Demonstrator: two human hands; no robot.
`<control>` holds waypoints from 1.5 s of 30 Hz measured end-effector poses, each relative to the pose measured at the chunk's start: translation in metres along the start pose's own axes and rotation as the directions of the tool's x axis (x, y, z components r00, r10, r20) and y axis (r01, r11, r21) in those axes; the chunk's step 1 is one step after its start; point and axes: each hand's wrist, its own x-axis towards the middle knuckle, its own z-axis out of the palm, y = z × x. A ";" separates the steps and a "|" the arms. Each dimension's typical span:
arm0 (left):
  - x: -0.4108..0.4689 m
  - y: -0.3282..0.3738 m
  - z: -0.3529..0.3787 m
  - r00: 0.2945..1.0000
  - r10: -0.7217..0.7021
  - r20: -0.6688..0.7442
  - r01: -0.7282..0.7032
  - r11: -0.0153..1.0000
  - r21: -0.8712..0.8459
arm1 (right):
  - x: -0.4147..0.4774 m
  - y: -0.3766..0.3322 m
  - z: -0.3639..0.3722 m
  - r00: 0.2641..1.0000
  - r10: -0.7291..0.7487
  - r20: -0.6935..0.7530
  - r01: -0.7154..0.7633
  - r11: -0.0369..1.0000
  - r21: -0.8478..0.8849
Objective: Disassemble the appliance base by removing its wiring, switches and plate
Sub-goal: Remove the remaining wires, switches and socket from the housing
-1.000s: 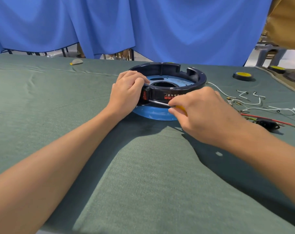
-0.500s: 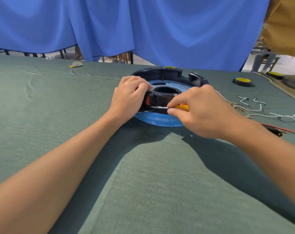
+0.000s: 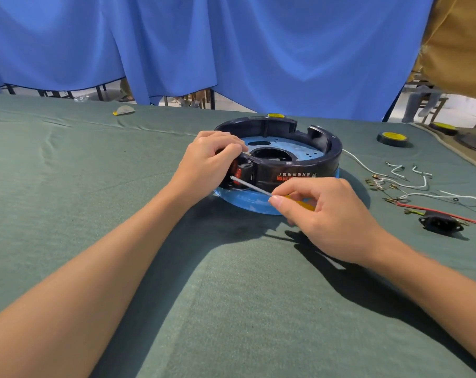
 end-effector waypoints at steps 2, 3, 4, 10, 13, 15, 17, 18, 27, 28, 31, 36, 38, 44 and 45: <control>0.000 0.001 0.000 1.000 0.008 0.003 -0.008 1.000 -0.007 | 0.001 -0.002 -0.004 0.995 -0.049 -0.090 0.046 0.998 -0.036; 0.000 0.001 0.000 1.000 0.009 0.004 -0.009 1.000 -0.010 | 0.002 -0.003 -0.005 0.988 -0.060 -0.140 0.052 0.997 -0.059; 0.001 0.002 -0.001 1.000 0.010 0.006 -0.010 1.000 -0.012 | 0.003 -0.004 -0.006 0.982 -0.069 -0.176 0.052 0.994 -0.097; 0.000 0.000 -0.003 1.000 0.012 0.018 -0.011 0.999 -0.030 | 0.005 -0.016 -0.004 0.985 -0.120 -0.126 0.070 0.936 -0.346; 0.001 0.001 -0.004 1.000 0.008 0.026 -0.007 1.000 -0.022 | 0.003 -0.024 -0.020 0.991 -0.126 -0.047 0.096 0.908 -0.409; 0.001 0.001 -0.004 0.999 0.015 0.031 -0.014 1.000 -0.011 | 0.002 -0.027 -0.032 0.993 -0.088 0.073 0.111 0.879 -0.464; 0.001 0.001 -0.004 0.999 0.018 0.034 -0.017 1.000 -0.019 | 0.000 -0.029 -0.039 0.987 -0.037 0.155 0.104 0.886 -0.451; 0.001 0.000 -0.004 0.999 0.018 0.037 -0.017 1.000 -0.026 | -0.001 -0.029 -0.041 0.988 -0.029 0.149 0.092 0.896 -0.435; 0.002 -0.005 -0.009 0.997 -0.067 0.038 0.074 0.967 -0.242 | 0.018 -0.036 -0.026 0.998 -0.058 -0.037 0.032 0.865 -0.501; 0.001 -0.006 -0.009 0.997 -0.074 0.036 0.081 0.966 -0.247 | 0.020 -0.037 -0.026 0.999 -0.044 -0.016 0.030 0.858 -0.512; 0.000 -0.007 -0.008 0.996 -0.083 0.041 0.091 0.967 -0.239 | 0.025 -0.043 -0.027 0.996 -0.066 0.060 0.088 0.860 -0.503; 0.000 -0.003 -0.009 0.996 -0.081 0.036 0.087 0.973 -0.215 | 0.020 -0.046 -0.042 0.976 -0.023 0.215 0.134 0.843 -0.521; -0.002 -0.002 -0.008 0.997 -0.077 0.032 0.082 0.977 -0.199 | 0.016 -0.041 -0.046 0.981 -0.017 0.193 0.116 0.847 -0.519; -0.001 -0.004 -0.005 0.999 -0.031 -0.006 0.030 0.994 -0.107 | 0.003 -0.030 -0.016 0.984 -0.001 0.176 0.030 0.986 -0.162; -0.002 -0.005 -0.005 1.000 -0.030 -0.010 0.029 0.994 -0.102 | 0.000 -0.029 -0.010 0.977 0.012 0.211 0.016 0.992 -0.129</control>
